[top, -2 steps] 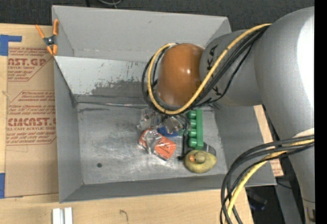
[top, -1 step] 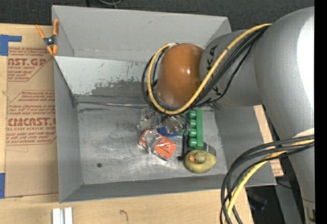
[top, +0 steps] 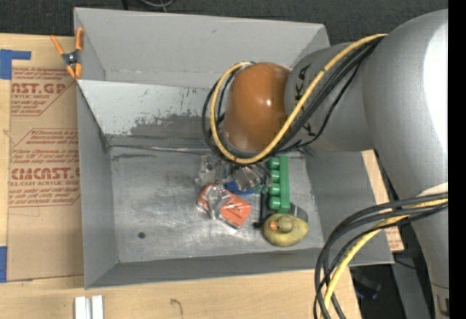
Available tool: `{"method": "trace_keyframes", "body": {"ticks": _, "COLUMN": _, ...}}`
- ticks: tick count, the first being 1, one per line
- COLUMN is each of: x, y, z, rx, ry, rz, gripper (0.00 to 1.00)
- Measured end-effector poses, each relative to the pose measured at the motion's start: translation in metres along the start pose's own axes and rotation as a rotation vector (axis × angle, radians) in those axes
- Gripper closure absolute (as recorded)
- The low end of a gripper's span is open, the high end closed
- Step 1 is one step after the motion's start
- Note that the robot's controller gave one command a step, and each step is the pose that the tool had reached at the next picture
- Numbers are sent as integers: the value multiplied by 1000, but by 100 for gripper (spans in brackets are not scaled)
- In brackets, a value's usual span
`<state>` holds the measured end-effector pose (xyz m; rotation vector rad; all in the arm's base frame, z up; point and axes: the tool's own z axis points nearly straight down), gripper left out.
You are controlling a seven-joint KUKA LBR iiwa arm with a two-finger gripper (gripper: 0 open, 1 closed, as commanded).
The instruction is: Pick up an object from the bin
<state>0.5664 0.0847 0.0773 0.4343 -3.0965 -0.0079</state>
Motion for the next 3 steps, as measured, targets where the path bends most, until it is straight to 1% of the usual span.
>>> {"method": "trace_keyframes", "body": {"ticks": 1, "x": 20, "y": 57, "z": -72, "rx": 7, "ry": -16, "rz": -270, "gripper": 100}}
{"method": "trace_keyframes", "body": {"ticks": 2, "x": 20, "y": 57, "z": -72, "rx": 7, "ry": -16, "rz": -270, "gripper": 100}}
{"method": "trace_keyframes", "body": {"ticks": 3, "x": 32, "y": 61, "z": -142, "rx": 8, "ry": -15, "rz": -289, "gripper": 100}}
